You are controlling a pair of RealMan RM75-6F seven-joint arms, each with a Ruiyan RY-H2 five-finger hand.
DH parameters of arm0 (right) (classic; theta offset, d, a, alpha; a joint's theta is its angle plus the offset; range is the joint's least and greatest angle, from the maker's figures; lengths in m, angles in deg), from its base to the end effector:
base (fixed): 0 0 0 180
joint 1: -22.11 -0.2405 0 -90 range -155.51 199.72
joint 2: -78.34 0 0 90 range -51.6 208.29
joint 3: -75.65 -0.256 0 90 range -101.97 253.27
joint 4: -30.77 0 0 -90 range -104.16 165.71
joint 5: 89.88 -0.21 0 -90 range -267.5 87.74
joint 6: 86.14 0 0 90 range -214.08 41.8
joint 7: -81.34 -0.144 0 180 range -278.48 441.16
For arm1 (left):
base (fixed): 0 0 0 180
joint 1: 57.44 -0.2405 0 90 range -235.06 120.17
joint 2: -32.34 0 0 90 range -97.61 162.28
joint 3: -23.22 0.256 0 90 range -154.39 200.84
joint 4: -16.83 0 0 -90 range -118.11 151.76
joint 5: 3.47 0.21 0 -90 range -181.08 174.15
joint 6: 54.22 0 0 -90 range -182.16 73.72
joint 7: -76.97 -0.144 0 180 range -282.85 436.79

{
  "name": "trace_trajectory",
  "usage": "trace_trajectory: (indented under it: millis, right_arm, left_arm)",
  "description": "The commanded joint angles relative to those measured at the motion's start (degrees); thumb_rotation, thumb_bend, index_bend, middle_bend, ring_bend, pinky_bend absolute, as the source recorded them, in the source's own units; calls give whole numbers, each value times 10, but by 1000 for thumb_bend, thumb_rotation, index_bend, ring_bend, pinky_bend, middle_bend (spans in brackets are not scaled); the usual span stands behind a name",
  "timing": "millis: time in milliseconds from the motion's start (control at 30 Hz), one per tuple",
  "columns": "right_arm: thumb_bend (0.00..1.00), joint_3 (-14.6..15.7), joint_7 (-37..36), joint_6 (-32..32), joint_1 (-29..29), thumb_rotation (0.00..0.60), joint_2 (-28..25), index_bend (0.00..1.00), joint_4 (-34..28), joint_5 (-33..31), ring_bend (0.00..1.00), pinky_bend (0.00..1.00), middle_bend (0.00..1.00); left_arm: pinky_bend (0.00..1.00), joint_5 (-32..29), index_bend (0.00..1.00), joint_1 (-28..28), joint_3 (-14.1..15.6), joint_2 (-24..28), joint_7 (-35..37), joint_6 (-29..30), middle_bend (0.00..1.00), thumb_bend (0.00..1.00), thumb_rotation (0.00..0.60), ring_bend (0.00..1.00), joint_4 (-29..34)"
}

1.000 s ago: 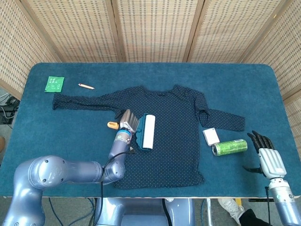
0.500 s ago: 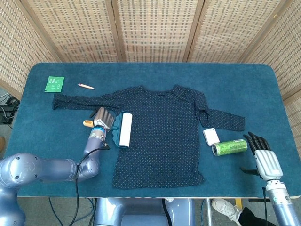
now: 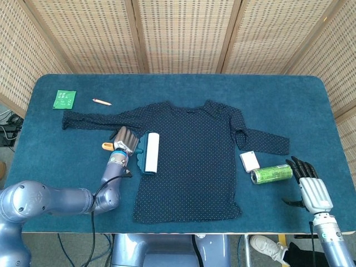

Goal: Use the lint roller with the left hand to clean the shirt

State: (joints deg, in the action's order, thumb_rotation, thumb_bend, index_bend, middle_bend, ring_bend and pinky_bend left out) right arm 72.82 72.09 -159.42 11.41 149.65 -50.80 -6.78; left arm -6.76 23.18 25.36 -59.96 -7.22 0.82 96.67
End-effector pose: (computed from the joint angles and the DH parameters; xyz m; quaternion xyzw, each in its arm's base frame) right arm -0.3355 -0.2149 0.1130 0.6062 -0.4604 0.3732 0.5304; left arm -0.0838 0.4043 -0.0430 -0.8428 -0.1285 0.0433 0.5209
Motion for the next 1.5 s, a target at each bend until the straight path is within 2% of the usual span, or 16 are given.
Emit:
trace_trajectory:
  millis: [33, 500, 800, 1000, 1300, 1500]
  right_arm:
    - [55, 0, -1, 0, 0, 600, 0, 0, 0, 0, 0, 0, 0]
    - [55, 1, -16, 7, -2, 600, -1, 0, 5, -2, 0, 0, 0]
    - [55, -1, -36, 7, -2, 600, -5, 0, 10, -4, 0, 0, 0]
    - [54, 1, -31, 6, -2, 600, -5, 0, 9, -1, 0, 0, 0]
    - [55, 4, -7, -1, -1, 600, -1, 0, 2, 4, 0, 0, 0]
    - [55, 5, 5, -10, 2, 600, -1, 0, -6, 8, 0, 0, 0]
  left_arm:
    - [561, -13, 909, 13, -14, -18, -12, 8, 861, 1000, 600, 675, -9]
    - [562, -75, 909, 88, -106, -124, -107, 58, 861, 1000, 600, 675, -74]
    - [562, -81, 909, 92, -132, -155, -140, 62, 861, 1000, 600, 675, -100]
    - [562, -66, 909, 66, -123, -129, -138, 69, 861, 1000, 600, 674, -74]
    - [561, -15, 909, -19, -71, -11, -77, 78, 861, 1000, 600, 674, 30]
    - [557, 43, 904, -72, -41, 53, -7, 48, 860, 1000, 600, 674, 61]
